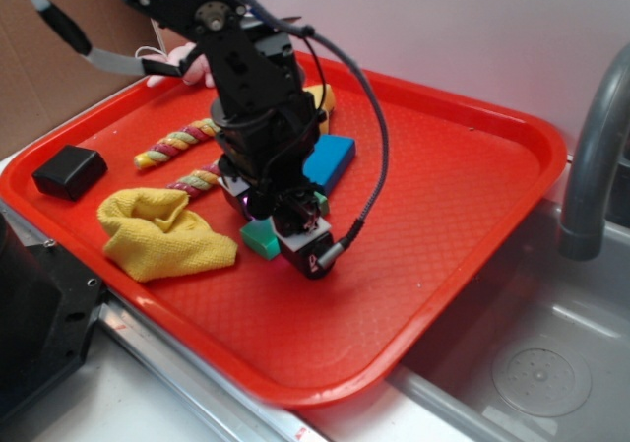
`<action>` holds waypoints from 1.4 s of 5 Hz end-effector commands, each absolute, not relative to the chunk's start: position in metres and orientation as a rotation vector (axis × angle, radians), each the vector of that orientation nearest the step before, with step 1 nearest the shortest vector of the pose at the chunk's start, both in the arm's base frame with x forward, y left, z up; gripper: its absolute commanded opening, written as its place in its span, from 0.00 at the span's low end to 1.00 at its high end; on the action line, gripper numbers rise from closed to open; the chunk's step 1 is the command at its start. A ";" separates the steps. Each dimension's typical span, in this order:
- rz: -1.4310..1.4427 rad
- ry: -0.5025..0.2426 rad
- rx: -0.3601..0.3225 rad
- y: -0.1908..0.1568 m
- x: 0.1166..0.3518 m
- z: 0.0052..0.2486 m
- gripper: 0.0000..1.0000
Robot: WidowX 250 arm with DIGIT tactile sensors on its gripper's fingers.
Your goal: Grab the green block.
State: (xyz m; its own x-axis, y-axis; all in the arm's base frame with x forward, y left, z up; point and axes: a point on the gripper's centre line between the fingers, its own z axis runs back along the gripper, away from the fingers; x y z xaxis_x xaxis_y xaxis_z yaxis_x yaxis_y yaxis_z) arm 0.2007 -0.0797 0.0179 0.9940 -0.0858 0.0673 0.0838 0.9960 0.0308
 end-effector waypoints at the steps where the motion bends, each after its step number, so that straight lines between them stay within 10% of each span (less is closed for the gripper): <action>1: -0.026 0.004 0.059 -0.072 0.204 0.009 0.00; 3: -0.035 -0.075 0.045 -0.053 0.181 0.083 0.00; 6: 0.031 -0.167 -0.051 -0.004 0.211 0.230 0.00; 7: 0.061 -0.144 -0.031 0.000 0.218 0.235 0.00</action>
